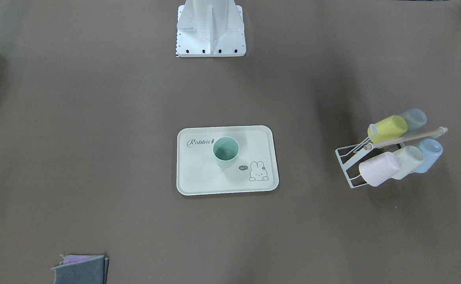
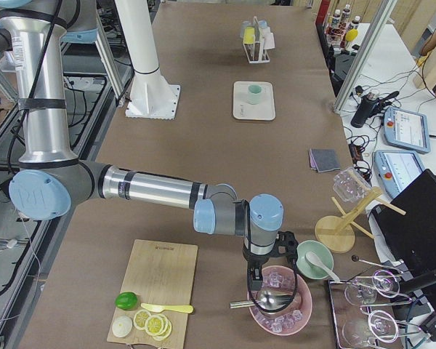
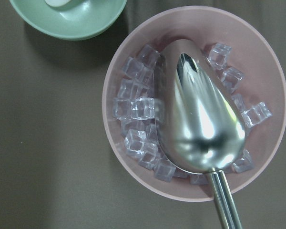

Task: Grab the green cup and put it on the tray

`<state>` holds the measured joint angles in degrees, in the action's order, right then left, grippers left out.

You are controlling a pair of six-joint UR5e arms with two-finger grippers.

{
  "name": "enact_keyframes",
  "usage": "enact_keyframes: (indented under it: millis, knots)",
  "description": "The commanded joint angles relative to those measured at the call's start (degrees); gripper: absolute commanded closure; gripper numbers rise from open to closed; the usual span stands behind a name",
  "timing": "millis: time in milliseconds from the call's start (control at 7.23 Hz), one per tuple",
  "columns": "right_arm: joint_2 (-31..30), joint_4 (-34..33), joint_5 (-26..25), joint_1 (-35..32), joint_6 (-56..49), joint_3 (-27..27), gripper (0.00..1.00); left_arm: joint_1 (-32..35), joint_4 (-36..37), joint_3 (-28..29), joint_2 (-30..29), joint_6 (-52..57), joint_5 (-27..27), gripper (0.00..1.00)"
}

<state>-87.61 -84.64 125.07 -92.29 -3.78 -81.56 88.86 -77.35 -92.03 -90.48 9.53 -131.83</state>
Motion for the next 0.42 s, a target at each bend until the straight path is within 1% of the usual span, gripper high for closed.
enact_keyframes:
  millis: [0, 277]
  knots:
    - [-0.02, 0.00, 0.00, 0.00, 0.09, 0.00, 0.00, 0.00, 0.00, 0.01, -0.04, -0.04, -0.09, 0.02]
    - [-0.02, 0.00, 0.00, 0.00, 0.09, 0.00, 0.00, 0.00, 0.00, 0.09, -0.04, -0.04, -0.09, 0.01]
